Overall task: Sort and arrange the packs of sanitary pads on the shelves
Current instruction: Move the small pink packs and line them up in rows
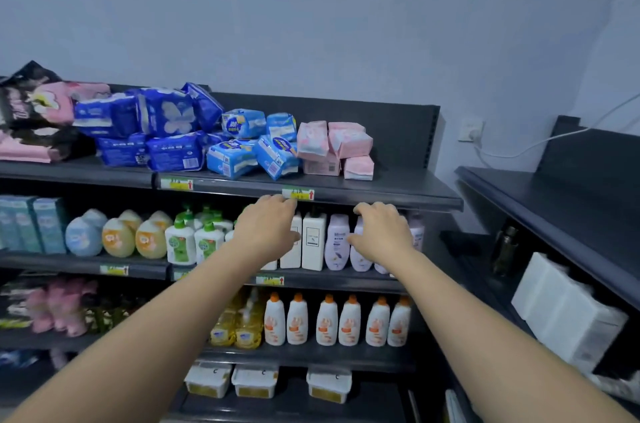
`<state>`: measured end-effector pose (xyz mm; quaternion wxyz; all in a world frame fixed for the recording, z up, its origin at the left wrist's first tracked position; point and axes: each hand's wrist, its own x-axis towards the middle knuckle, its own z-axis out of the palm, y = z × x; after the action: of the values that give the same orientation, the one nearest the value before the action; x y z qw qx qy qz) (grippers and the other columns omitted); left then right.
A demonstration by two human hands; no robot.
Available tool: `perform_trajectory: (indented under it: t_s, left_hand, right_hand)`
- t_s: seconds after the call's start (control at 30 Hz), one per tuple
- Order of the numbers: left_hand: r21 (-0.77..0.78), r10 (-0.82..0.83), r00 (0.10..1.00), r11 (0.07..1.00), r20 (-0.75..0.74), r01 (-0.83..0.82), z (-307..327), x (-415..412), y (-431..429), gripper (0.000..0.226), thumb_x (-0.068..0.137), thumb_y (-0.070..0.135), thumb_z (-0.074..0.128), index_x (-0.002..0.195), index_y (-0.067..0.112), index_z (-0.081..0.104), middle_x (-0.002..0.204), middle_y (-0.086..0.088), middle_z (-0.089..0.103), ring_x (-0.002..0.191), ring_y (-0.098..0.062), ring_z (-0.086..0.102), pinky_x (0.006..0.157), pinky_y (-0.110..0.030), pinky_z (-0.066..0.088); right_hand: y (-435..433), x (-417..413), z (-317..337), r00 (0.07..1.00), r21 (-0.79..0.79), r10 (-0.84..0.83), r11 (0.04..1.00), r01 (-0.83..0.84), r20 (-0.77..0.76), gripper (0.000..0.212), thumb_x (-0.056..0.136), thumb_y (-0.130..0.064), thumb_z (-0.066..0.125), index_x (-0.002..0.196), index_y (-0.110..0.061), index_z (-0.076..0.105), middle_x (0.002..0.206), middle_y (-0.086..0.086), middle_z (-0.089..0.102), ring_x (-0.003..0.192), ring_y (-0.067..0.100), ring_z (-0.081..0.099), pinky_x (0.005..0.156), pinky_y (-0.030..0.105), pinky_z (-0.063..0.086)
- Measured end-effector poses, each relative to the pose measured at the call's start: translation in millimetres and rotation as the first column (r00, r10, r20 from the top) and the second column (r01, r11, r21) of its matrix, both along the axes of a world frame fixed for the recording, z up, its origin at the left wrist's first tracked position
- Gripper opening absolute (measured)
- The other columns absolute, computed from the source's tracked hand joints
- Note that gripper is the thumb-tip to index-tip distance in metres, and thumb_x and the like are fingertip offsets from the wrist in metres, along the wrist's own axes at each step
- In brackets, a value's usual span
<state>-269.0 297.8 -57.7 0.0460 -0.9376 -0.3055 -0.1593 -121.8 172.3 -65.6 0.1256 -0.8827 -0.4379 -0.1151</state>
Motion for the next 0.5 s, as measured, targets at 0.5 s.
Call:
perform_trajectory:
  t_s: [0.5]
  left_hand:
    - [0.026, -0.009, 0.997, 1.0, 0.081, 0.007, 20, 171, 170, 0.046, 0.089, 0.045, 0.058, 0.124, 0.016, 0.05, 0.12, -0.005, 0.056, 0.114, -0.026, 0.051, 0.087, -0.039, 0.041]
  right_hand:
    - [162, 162, 17, 0.999, 0.018, -0.04, 0.999, 0.039, 0.015, 0.052, 0.088, -0.046, 0.061, 0.132, -0.019, 0.05, 0.132, 0.005, 0.052, 0.123, 0.027, 0.043, 0.095, 0.039, 0.041]
